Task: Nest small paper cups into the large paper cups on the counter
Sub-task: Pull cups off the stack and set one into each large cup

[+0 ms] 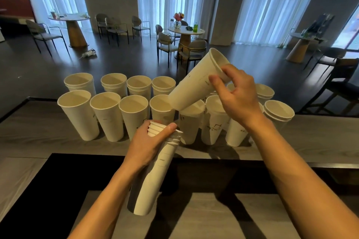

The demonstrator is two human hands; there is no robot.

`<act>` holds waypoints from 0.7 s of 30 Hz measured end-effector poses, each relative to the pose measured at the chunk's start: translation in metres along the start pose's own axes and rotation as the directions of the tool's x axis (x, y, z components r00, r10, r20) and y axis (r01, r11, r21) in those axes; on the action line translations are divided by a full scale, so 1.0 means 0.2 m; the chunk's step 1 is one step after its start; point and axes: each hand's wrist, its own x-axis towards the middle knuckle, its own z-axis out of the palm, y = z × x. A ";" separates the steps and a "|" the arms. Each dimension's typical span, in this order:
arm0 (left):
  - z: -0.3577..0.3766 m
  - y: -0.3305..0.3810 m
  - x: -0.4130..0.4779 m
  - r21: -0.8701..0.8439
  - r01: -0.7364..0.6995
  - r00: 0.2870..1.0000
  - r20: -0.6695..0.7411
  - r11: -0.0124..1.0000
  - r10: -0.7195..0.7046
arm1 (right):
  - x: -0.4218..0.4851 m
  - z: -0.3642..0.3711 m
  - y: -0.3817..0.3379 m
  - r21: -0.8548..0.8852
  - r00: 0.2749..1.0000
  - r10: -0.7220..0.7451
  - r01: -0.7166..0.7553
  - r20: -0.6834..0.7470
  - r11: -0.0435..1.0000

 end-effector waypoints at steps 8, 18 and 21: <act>0.04 0.02 0.03 -0.009 -0.011 1.000 -0.002 1.000 0.011 | -0.04 0.09 0.09 -0.326 0.964 -0.243 0.266 0.110 0.907; 0.05 0.00 0.08 -0.008 -0.024 1.000 -0.013 1.000 0.024 | -0.09 0.26 0.17 -0.401 0.794 0.037 0.266 0.607 0.877; 0.04 0.00 0.08 -0.026 -0.018 1.000 -0.006 1.000 0.017 | -0.13 0.32 0.20 -0.384 0.771 0.055 0.252 0.634 0.888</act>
